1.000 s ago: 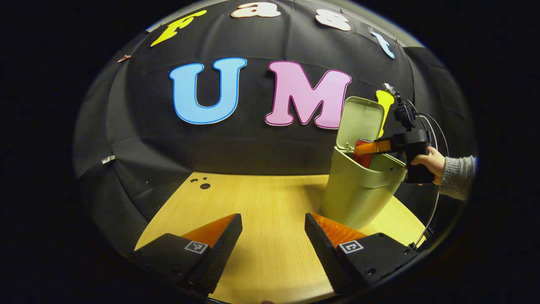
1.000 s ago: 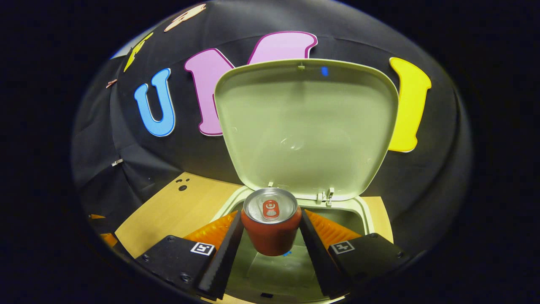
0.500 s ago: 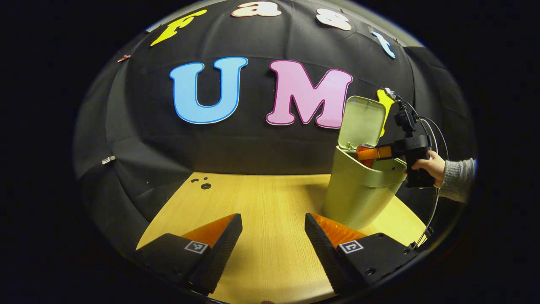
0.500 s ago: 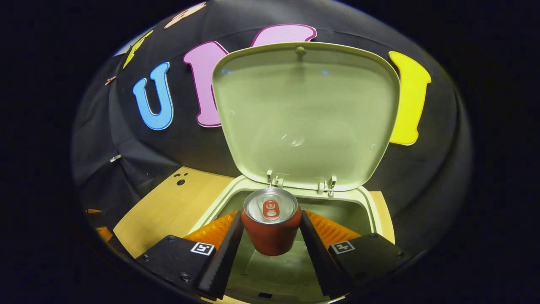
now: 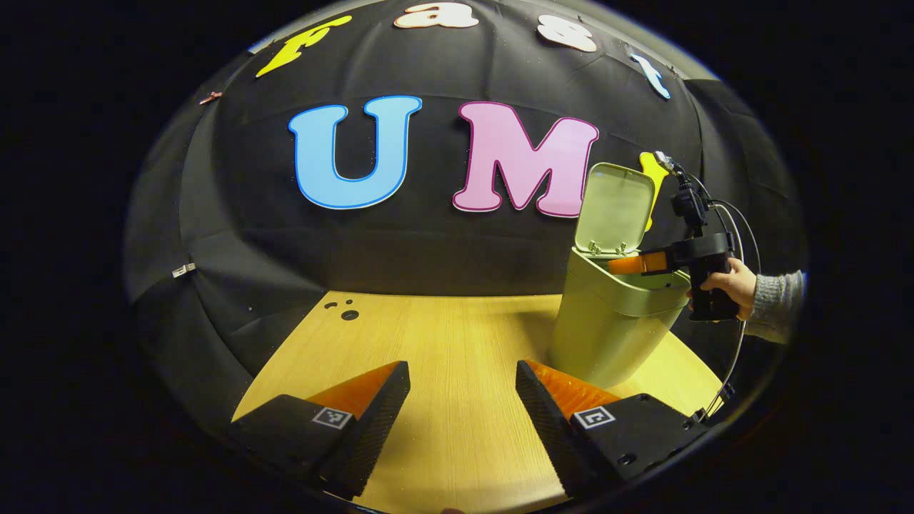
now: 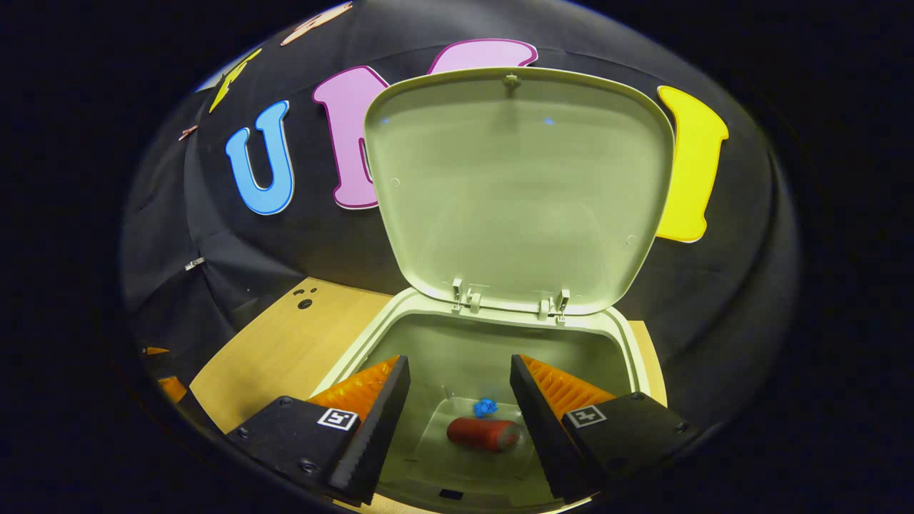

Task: Press the lid of the desktop garbage bin to open it, pick up the crumpled paper on the desktop and throw it into the bin, then pick up the pop can on the desktop and drop it into the bin, and finally close the garbage bin lid.

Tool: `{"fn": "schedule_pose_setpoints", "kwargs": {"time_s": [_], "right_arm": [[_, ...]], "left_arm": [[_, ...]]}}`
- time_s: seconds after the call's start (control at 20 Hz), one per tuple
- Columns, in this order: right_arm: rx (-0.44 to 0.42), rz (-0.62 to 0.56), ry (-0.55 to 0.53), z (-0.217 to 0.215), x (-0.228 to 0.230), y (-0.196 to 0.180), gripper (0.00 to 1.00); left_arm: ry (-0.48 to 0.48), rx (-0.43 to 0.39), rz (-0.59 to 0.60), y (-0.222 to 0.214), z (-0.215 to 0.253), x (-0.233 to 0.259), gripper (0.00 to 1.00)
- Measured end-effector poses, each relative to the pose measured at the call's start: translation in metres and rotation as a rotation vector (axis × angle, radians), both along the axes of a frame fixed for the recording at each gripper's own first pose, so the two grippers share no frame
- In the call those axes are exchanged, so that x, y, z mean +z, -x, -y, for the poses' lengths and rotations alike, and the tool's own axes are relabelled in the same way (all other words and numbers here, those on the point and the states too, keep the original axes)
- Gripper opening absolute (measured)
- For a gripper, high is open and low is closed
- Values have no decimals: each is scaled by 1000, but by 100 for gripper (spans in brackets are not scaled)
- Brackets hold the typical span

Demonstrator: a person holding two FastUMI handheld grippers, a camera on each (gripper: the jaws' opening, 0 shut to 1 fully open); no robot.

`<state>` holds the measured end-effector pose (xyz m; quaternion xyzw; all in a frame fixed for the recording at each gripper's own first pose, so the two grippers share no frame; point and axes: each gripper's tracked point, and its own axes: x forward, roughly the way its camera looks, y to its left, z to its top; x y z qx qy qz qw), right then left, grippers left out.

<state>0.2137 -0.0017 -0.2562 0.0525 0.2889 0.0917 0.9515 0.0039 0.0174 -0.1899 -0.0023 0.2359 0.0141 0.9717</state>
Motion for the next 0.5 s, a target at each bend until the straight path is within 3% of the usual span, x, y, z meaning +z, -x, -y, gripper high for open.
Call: {"fn": "schedule_pose_setpoints", "kwargs": {"time_s": [0.5], "right_arm": [[-30, 147, -2, 20, 82, 14, 90]], "left_arm": [[6, -16, 3, -1, 5, 0, 96]]}}
